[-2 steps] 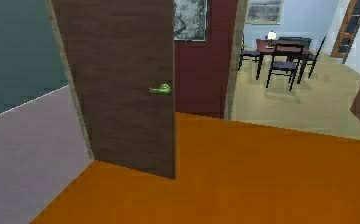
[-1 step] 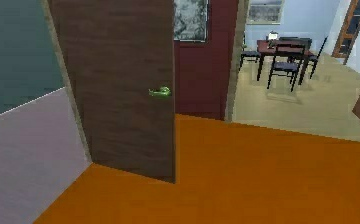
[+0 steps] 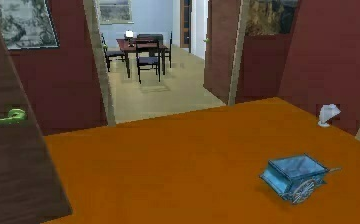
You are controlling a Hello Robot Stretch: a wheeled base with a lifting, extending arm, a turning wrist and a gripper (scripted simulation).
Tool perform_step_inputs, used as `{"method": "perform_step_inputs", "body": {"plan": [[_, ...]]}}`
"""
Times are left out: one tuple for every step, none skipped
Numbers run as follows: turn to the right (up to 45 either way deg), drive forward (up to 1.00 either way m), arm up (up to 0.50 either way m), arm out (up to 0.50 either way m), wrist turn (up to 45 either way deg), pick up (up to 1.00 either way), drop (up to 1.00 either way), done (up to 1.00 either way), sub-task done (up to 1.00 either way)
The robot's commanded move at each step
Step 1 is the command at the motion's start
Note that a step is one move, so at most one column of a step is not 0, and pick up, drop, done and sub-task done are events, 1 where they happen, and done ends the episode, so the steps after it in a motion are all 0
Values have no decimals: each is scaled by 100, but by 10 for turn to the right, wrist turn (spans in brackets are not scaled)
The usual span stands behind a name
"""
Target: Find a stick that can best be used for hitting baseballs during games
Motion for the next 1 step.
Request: {"method": "perform_step_inputs", "body": {"plan": [[0,80,0,0,0,0,0,0,0]]}}
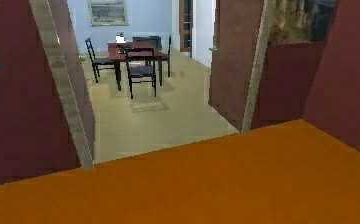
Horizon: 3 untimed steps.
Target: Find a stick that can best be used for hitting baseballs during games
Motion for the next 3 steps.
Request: {"method": "perform_step_inputs", "body": {"plan": [[120,0,0,0,0,0,0,0,0],[0,100,0,0,0,0,0,0,0],[30,0,0,0,0,0,0,0,0]]}}
